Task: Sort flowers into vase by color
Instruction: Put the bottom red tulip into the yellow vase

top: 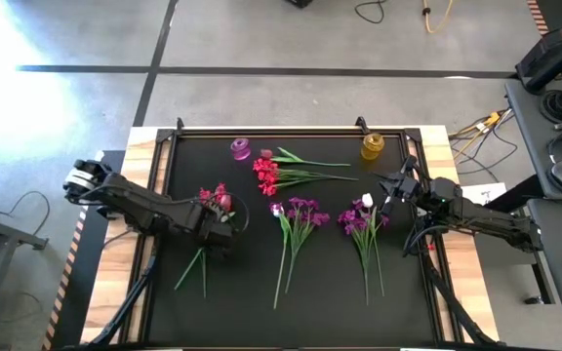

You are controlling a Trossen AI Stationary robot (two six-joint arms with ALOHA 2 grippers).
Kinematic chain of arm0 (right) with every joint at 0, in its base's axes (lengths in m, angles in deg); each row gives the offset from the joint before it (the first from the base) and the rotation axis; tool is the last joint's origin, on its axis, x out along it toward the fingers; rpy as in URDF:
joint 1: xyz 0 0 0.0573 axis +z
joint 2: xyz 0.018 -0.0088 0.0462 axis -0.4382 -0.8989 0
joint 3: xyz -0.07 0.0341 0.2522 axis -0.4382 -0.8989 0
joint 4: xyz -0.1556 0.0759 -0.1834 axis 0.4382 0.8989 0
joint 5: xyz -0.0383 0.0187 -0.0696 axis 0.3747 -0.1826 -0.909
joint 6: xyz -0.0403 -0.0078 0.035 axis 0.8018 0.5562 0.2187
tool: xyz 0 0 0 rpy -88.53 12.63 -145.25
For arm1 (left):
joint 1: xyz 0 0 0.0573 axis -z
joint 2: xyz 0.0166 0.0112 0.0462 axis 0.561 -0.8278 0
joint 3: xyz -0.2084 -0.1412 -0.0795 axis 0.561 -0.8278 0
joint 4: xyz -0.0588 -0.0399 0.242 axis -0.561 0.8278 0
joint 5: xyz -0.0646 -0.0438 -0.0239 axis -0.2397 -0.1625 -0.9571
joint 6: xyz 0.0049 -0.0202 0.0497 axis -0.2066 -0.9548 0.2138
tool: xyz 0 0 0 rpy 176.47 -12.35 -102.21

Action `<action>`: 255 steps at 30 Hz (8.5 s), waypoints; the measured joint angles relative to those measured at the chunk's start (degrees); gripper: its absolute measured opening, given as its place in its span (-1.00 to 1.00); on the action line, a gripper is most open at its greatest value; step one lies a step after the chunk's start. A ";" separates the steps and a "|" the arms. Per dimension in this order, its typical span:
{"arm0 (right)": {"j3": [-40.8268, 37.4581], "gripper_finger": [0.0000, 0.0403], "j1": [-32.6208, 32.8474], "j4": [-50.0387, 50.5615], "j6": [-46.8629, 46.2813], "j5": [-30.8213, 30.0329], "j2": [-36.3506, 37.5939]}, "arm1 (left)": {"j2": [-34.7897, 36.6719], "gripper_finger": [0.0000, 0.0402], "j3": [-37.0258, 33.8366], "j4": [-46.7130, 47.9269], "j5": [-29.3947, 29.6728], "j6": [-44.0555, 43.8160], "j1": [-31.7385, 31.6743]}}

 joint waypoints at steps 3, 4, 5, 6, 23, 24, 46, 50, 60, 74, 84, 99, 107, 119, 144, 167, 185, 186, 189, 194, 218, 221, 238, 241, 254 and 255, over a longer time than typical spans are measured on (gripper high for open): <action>0.00 -0.95 0.00 0.00 0.00 0.00 0.00 | -1.11 -0.64 -0.05 -0.06 -1.11 0.31 0.40; 0.00 -0.95 0.00 0.00 0.00 0.00 0.02 | -1.38 -0.65 -0.07 -0.02 -1.11 0.31 0.53; 0.00 -0.95 0.00 0.00 0.00 0.00 0.01 | -1.55 -0.66 -0.09 -0.05 -1.14 0.26 0.72; 0.00 -0.95 0.00 0.00 0.00 0.00 0.02 | -1.73 -0.66 -0.11 -0.05 -1.14 0.23 0.85; 0.00 -0.95 0.00 0.00 0.00 0.00 0.00 | -2.13 -0.65 -5.40 -6.36 -3.74 2.17 1.18; 0.00 -0.95 0.00 0.00 0.00 0.00 0.02 | -2.11 -0.70 -5.38 -6.39 -3.74 2.60 1.16; 0.00 -0.95 0.00 0.00 0.00 -0.01 0.00 | 9.78 -1.00 6.32 -0.80 9.62 10.87 1.02; 0.00 -0.95 0.00 0.00 0.00 -0.02 0.01 | 14.85 -1.00 6.13 -9.77 21.06 16.45 -0.38; 0.00 -0.95 0.00 0.00 0.00 0.00 -0.01 | 15.12 -1.00 1.61 -48.06 29.01 51.39 -14.61; 0.00 -0.95 0.00 0.00 0.00 -0.01 -0.01 | -22.60 -1.00 16.46 -112.23 6.78 68.01 -30.95; 0.00 -0.95 0.00 0.00 0.00 0.00 0.01 | -49.91 -1.00 58.96 -91.53 4.81 71.58 -31.36; 0.02 -0.95 0.00 -0.21 0.00 0.04 -0.07 | -63.28 -1.00 76.56 -90.53 10.67 73.46 -33.82; 0.02 -0.95 0.00 -0.22 0.00 0.00 -0.07 | -63.19 -1.00 81.54 -90.08 7.74 75.25 -34.92; 0.02 -0.95 0.00 -0.20 0.00 0.02 -0.09 | -66.17 -1.00 80.44 -99.02 3.06 71.62 -36.95; 0.02 -0.95 0.00 -0.20 0.00 0.01 -1.08 | -72.42 -1.00 85.18 -95.24 3.84 68.67 -38.55; 0.02 -0.95 0.00 -0.21 0.00 0.00 -1.08 | -72.66 -0.99 85.18 -90.46 3.26 66.53 -38.25; 0.01 -0.95 0.00 -0.20 0.00 0.00 -1.08 | -72.66 -0.51 85.19 -89.62 3.29 67.57 -38.03; 0.02 -0.95 0.00 -0.20 0.00 0.00 -1.08 | -72.63 -0.52 85.19 -89.41 3.28 67.58 -38.03; 0.02 -0.95 0.00 -0.20 0.00 0.00 -1.08 | -72.50 -0.56 85.18 -88.55 3.28 67.58 -38.03; 0.02 -0.95 0.00 -0.20 0.00 0.00 -1.08 | -72.31 -0.54 85.20 -85.05 1.87 67.58 -38.01; 0.02 -0.95 0.01 -0.21 0.00 0.01 -1.08 | -65.69 -0.08 84.79 -60.90 2.94 74.51 -37.72; 0.02 -0.95 0.02 -0.20 0.00 0.00 -1.08 | -65.77 -0.11 84.70 -61.68 3.45 74.73 -37.59; 0.02 -0.95 0.01 -0.22 0.00 0.00 -1.08 | -63.22 -0.62 85.20 -63.98 3.47 78.01 -38.18; 0.02 -0.95 0.02 -0.22 0.00 0.00 -1.08 | -63.22 -0.77 85.20 -64.19 3.26 78.34 -38.18; 0.02 -0.95 0.01 -0.22 0.01 0.00 -1.08 | -63.22 -0.98 85.20 -64.32 -2.45 78.29 -38.29; 0.02 -0.95 0.00 -0.23 0.00 0.01 -1.08 | -63.22 -0.98 85.20 -64.20 -2.52 78.31 -38.29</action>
